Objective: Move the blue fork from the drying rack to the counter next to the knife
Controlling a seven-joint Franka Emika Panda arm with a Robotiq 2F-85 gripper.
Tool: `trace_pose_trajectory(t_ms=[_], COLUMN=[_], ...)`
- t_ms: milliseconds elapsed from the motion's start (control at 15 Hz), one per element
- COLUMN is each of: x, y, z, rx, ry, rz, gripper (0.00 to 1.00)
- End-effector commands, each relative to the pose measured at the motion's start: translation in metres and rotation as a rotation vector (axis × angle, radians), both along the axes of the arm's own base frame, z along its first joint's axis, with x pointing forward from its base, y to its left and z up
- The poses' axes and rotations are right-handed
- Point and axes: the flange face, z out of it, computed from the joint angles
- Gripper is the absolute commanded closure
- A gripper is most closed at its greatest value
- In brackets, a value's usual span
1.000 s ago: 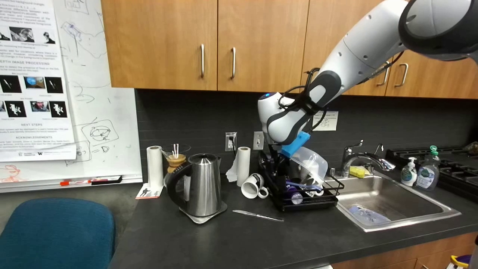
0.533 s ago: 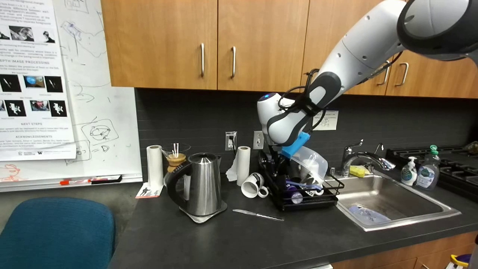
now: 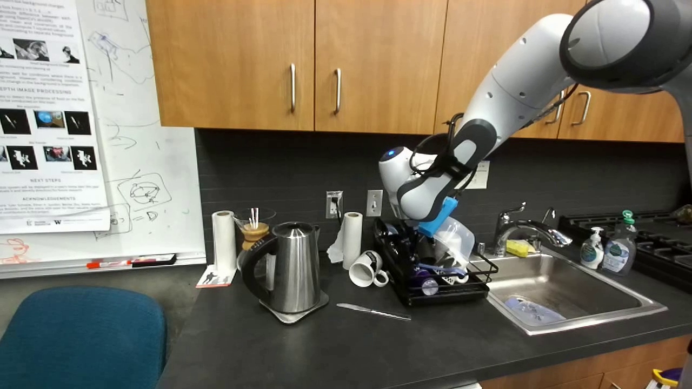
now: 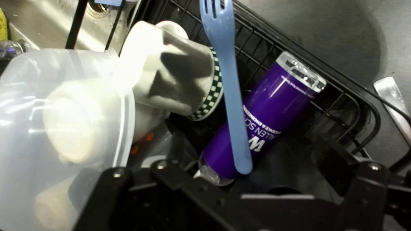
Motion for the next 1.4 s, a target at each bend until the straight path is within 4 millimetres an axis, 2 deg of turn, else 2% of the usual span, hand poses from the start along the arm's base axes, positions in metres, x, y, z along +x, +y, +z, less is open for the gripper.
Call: trace_pose_trajectory(t_ms=[0, 133, 533, 933, 1000, 1067, 1333], x=[0.000, 0.002, 0.006, 0.017, 0.019, 0.020, 0.024], y=[-0.009, -0.006, -0.011, -0.029, -0.030, -0.033, -0.036], z=[-0.005, -0.013, -0.059, -0.068, -0.066, -0.064, -0.058], rx=[0.001, 0.031, 0.045, 0.023, 0.028, 0.027, 0.016], ry=[-0.005, 0.003, 0.073, 0.082, 0.079, 0.076, 0.066], rz=[-0.015, -0.018, -0.050, -0.060, -0.060, -0.061, -0.066], gripper=[0.00, 0.00, 0.00, 0.00, 0.25, 0.26, 0.55])
